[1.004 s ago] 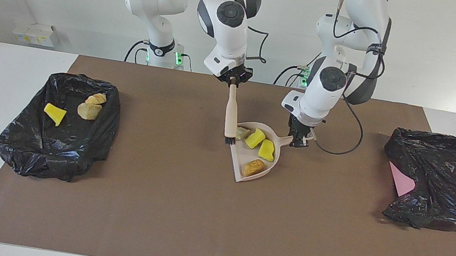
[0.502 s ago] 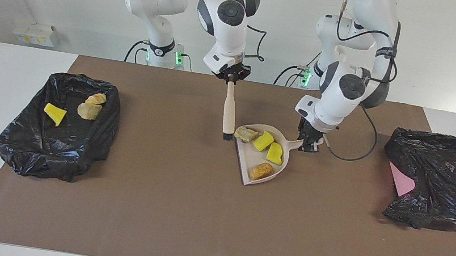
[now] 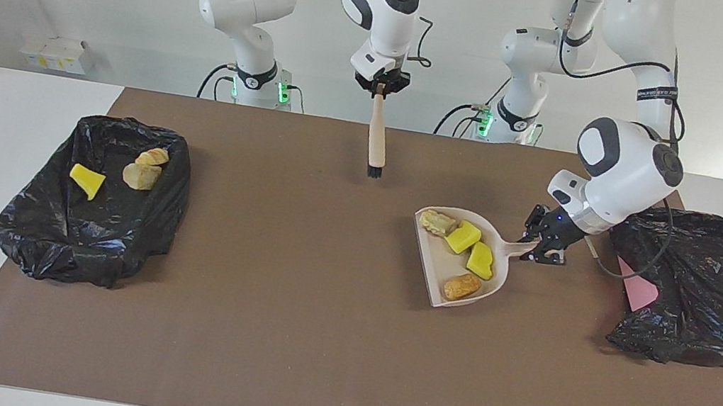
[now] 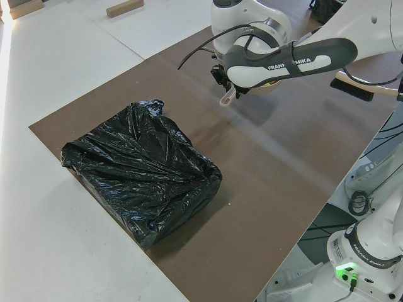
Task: Sweep and dump trash in bin
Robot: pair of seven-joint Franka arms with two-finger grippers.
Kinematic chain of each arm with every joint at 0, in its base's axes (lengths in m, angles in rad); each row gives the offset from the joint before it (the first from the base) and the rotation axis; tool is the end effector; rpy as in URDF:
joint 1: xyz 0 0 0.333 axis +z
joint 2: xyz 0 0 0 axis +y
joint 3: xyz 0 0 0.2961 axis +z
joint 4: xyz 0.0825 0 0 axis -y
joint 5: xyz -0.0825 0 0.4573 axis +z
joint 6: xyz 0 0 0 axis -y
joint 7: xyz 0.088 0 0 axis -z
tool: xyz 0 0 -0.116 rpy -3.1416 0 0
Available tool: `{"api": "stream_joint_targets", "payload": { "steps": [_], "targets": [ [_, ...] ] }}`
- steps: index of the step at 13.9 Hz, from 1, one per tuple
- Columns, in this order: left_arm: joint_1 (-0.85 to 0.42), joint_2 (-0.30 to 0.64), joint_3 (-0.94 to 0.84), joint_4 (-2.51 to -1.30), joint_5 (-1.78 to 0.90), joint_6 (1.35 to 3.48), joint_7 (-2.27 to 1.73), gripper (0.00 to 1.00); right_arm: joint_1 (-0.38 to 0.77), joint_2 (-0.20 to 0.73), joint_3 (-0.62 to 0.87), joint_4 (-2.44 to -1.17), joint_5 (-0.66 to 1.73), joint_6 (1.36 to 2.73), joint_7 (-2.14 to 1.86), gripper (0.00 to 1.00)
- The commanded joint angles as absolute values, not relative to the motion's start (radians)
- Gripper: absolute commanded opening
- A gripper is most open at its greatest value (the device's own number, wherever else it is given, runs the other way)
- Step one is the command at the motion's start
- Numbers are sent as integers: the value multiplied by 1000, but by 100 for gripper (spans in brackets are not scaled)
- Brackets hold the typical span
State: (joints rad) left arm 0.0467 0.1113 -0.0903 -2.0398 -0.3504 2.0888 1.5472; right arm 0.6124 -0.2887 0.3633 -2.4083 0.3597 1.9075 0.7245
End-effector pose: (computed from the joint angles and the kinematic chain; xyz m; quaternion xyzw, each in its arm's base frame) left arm 0.6236 -0.0467 0.3185 0.7534 -0.6386 0.0824 0.1333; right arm 0.2583 0.4202 0.3329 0.9873 0.0334 -0.1554 0.0073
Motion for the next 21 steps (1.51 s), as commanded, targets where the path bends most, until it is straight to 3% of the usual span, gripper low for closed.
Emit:
{"api": "stream_joint_targets", "payload": {
  "steps": [1, 3, 11, 16, 17, 19, 21],
  "targets": [
    [118, 127, -95, -1964, -354, 1991, 1571, 0, 641, -347, 362, -2495, 394, 1988, 747, 0],
    [170, 127, -95, -1924, -280, 1939, 1572, 0, 664, -328, 362, -2543, 396, 2097, 753, 0],
    [400, 126, -95, -1793, -109, 1798, 1649, 0, 657, -213, 360, -2539, 456, 2200, 721, 0],
    [534, 127, -94, -1740, -26, 1756, 1718, 0, 650, -198, 359, -2531, 456, 2214, 736, 33],
    [551, 130, -94, -1715, -14, 1755, 1739, 0, 643, -183, 357, -2516, 456, 2214, 733, 52],
    [586, 146, -94, -1677, 23, 1756, 1776, 0, 606, -158, 357, -2470, 456, 2209, 735, 53],
    [604, 156, -94, -1654, 79, 1766, 1778, 0, 575, -161, 354, -2444, 456, 2206, 739, 61]
  ]
}}
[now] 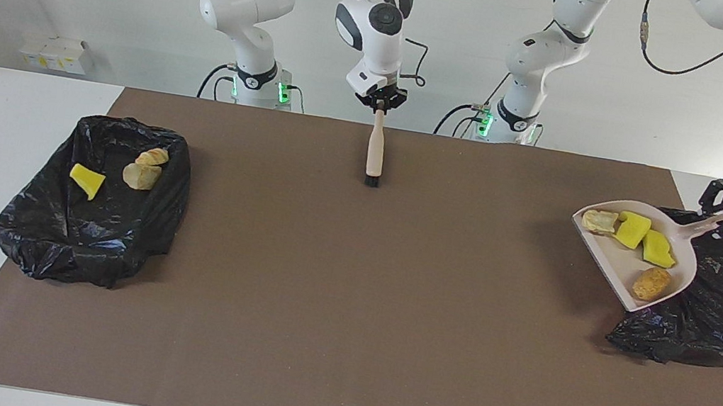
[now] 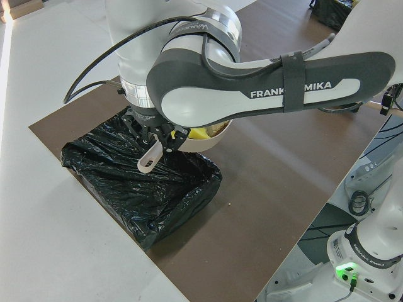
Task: Sweep and dump trash in bin
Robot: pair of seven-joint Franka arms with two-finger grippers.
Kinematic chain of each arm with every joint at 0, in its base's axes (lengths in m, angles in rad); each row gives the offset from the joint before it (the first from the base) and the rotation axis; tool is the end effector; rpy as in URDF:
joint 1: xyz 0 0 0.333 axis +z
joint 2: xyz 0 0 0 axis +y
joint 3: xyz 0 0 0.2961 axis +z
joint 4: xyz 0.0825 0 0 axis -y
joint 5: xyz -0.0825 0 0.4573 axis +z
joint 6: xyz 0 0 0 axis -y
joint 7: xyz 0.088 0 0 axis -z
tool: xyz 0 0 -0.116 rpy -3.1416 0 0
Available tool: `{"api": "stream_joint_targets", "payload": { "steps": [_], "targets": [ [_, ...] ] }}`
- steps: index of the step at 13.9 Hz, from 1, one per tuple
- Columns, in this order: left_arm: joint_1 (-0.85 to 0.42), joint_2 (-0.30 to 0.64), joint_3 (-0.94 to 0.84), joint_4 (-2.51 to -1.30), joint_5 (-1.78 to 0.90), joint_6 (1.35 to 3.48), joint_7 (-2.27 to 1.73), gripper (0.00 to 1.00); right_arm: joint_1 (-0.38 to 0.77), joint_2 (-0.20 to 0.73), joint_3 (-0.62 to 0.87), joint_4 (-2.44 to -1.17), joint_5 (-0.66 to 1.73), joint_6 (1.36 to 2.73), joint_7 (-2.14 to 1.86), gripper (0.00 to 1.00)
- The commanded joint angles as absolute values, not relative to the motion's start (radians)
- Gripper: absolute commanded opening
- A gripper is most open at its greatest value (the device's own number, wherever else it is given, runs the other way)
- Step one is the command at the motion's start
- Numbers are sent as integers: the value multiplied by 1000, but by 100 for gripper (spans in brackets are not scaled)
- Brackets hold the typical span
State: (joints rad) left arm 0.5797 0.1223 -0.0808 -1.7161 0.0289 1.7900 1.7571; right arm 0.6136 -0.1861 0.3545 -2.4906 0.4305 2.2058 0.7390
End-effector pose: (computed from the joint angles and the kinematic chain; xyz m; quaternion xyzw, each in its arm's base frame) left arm 0.5802 0.3211 0.4556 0.8063 -0.5909 -0.0185 0.0178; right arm 0.2746 0.4170 0.2664 -0.9895 0.0275 0.1327 0.0508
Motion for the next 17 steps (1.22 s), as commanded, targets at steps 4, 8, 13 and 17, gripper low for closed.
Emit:
{"api": "stream_joint_targets", "payload": {
  "steps": [4, 8, 13, 17],
  "targets": [
    [611, 170, -94, -1640, 231, 1851, 1781, 0, 543, -166, 354, -2433, 440, 2206, 723, 78],
    [611, 178, -94, -1641, 418, 1982, 1779, 0, 520, -167, 354, -2442, 440, 2206, 678, 77],
    [574, 190, -97, -1638, 675, 2069, 1778, 0, 415, -117, 353, -2369, 402, 2204, 672, 88],
    [523, 190, -97, -1606, 793, 2069, 1778, 0, 260, -94, 353, -2252, 271, 2201, 675, 98]
  ]
}}
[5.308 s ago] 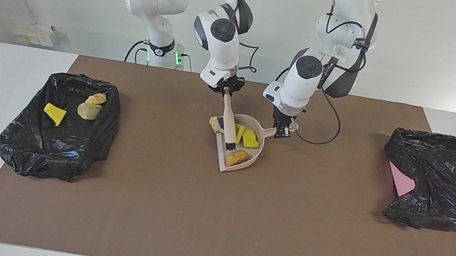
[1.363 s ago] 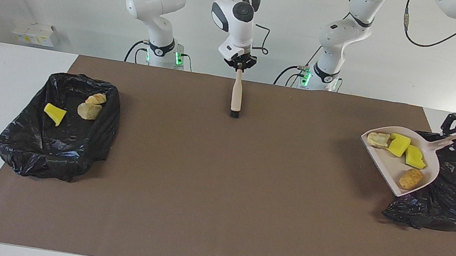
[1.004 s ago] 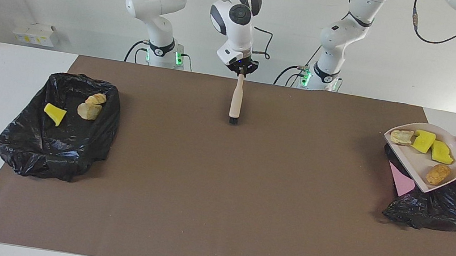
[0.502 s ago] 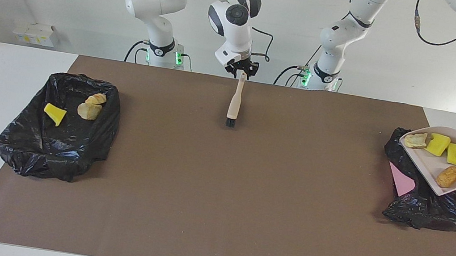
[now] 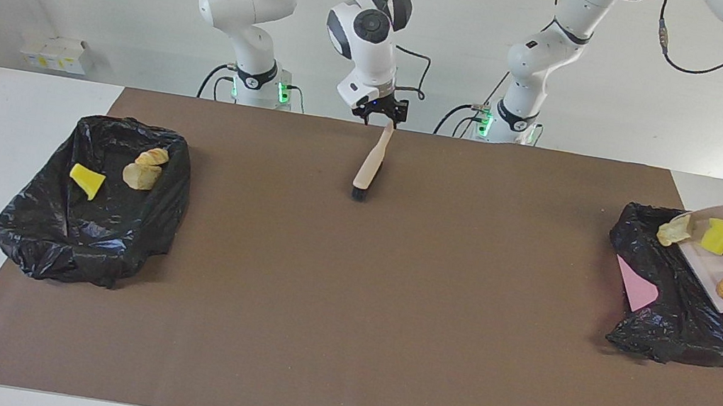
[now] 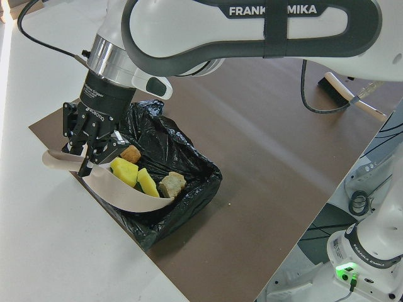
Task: Sweep and dump trash in bin
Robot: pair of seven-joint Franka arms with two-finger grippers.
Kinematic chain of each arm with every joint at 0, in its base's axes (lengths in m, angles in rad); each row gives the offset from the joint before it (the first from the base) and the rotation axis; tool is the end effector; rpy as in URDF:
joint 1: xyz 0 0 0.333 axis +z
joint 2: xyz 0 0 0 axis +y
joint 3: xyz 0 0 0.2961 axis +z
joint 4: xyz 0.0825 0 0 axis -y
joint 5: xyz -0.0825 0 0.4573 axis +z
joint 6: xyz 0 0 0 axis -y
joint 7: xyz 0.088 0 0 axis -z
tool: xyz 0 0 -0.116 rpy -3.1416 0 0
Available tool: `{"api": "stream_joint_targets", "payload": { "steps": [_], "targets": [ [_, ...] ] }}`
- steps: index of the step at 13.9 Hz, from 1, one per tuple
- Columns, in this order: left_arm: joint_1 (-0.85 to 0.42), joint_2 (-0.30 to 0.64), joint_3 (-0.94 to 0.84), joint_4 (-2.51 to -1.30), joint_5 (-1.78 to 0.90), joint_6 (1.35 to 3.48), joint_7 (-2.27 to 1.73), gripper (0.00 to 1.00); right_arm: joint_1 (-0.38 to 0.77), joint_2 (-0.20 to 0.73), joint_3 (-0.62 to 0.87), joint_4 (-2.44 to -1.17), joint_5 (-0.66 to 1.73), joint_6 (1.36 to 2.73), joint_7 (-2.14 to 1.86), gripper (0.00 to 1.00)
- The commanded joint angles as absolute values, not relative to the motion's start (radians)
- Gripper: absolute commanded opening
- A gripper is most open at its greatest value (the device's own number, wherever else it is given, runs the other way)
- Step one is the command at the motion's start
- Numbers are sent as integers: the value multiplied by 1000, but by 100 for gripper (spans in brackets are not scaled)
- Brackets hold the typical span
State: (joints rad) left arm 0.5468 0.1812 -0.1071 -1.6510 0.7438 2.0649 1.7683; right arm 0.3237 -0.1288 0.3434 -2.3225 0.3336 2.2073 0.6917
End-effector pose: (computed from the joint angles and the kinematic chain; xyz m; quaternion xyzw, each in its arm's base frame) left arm 0.6267 0.3448 0.4936 -0.6498 0.6764 0.2445 0.2459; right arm 0.4283 0.3518 0.3198 -0.9874 0.1116 0.0665 0.0908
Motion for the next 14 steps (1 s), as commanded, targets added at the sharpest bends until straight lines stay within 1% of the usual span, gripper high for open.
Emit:
{"api": "stream_joint_targets", "payload": {
  "steps": [1, 4, 6, 9, 11, 14],
  "targets": [
    [522, 190, -103, -1589, 811, 2069, 1778, 0, 224, -77, 353, -2220, 218, 2201, 675, 100],
    [488, 190, -104, -1542, 880, 2066, 1779, 0, 99, -19, 353, -2093, 122, 2171, 657, 100],
    [477, 184, -101, -1536, 896, 2053, 1779, 0, 39, 24, 353, -1979, 28, 2103, 625, 100],
    [440, 170, -103, -1525, 948, 2045, 1778, 0, -46, 38, 353, -1800, -18, 1930, 516, 100],
    [434, 160, -104, -1525, 988, 2040, 1776, 0, -103, 35, 351, -1711, -25, 1821, 392, 100],
    [399, 153, -106, -1526, 1014, 2011, 1746, 0, -143, 34, 344, -1568, -31, 1636, 318, 100]
  ]
}}
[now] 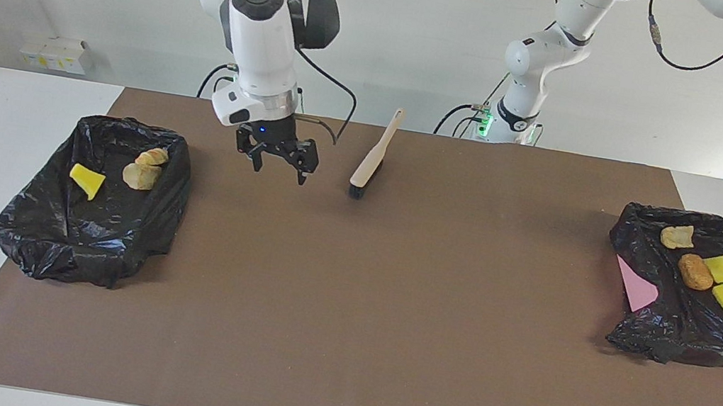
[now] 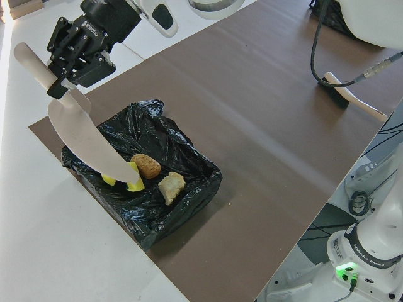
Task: Sweep and dump trash in bin
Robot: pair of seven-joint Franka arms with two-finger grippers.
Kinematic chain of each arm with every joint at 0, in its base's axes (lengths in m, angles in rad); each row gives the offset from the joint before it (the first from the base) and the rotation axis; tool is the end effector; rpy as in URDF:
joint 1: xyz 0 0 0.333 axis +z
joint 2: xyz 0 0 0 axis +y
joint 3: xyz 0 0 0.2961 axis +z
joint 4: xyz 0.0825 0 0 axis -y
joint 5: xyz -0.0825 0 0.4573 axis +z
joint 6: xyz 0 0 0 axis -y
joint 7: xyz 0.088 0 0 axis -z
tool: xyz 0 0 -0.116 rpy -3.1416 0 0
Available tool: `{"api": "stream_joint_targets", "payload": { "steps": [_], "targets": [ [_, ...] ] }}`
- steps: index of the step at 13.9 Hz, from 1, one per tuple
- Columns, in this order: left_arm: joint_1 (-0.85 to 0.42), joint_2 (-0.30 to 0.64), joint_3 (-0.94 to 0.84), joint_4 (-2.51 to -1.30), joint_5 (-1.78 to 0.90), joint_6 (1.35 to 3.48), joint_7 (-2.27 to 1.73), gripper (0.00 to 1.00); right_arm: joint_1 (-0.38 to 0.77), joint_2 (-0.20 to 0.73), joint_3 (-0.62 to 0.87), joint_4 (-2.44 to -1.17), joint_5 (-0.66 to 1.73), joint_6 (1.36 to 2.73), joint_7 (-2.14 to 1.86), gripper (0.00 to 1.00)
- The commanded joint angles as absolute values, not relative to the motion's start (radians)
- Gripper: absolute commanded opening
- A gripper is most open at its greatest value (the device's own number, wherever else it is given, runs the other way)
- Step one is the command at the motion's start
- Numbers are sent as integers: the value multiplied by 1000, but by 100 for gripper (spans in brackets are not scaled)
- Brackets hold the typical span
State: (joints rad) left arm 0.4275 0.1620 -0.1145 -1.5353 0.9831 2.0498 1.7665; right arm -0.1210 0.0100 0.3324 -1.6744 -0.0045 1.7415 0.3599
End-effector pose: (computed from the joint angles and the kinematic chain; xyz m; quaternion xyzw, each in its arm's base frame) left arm 0.6663 0.2762 0.5849 -0.5598 0.6829 0.3027 0.3587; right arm 0.6294 0.1339 0.5480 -0.9968 0.0739 -0.0278 0.0075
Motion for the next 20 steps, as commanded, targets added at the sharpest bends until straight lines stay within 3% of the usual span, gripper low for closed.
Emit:
{"api": "stream_joint_targets", "payload": {
  "steps": [1, 3, 10, 15, 20],
  "targets": [
    [387, 152, -107, -1528, 1008, 1999, 1743, 0, -150, 34, 344, -1536, -44, 1573, 295, 100],
    [384, 146, -110, -1539, 958, 1976, 1743, 0, -158, 34, 342, -1487, -64, 1519, 240, 100],
    [380, 135, -109, -1563, 573, 1855, 1740, 0, -163, 18, 342, -1479, -66, 1516, 190, 100],
    [301, 51, -109, -1687, 450, 1772, 1561, 0, -157, 6, 321, -1477, -67, 1513, 190, 100],
    [195, -23, -110, -1824, 327, 1712, 1286, 0, 40, -63, 106, -1480, -57, 1473, 189, 100]
  ]
}}
